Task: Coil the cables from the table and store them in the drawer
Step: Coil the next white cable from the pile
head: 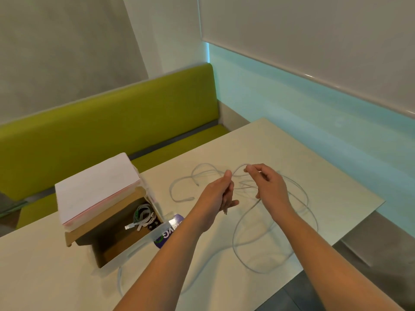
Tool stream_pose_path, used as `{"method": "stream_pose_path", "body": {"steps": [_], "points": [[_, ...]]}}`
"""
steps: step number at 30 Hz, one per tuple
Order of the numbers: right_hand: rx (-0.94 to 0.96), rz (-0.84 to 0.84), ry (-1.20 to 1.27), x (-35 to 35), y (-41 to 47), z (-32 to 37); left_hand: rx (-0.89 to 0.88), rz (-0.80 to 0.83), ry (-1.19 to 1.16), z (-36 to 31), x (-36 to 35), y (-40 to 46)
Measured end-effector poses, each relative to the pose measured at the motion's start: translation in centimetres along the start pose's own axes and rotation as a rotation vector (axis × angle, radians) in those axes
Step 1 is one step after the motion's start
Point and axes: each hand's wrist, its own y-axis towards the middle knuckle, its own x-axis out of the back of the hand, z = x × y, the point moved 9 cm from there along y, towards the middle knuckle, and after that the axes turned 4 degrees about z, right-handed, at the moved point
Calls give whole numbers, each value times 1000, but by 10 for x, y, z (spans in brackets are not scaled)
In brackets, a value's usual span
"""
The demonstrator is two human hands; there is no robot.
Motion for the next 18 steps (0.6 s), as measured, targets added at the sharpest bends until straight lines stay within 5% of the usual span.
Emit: {"method": "stream_pose_path", "body": {"steps": [3, 7, 13, 18], "points": [[-18, -30, 7, 5, 4, -6, -90, 33, -217, -16, -8, 9], [-52, 175, -63, -20, -2, -19, -226, 65, -290, -36, -21, 24], [-217, 170, 116, -34, -21, -49, -296, -81, -59, -54, -23, 45], [-124, 273, -276, -17, -21, -41, -347, -153, 142, -69, -22, 56]]}}
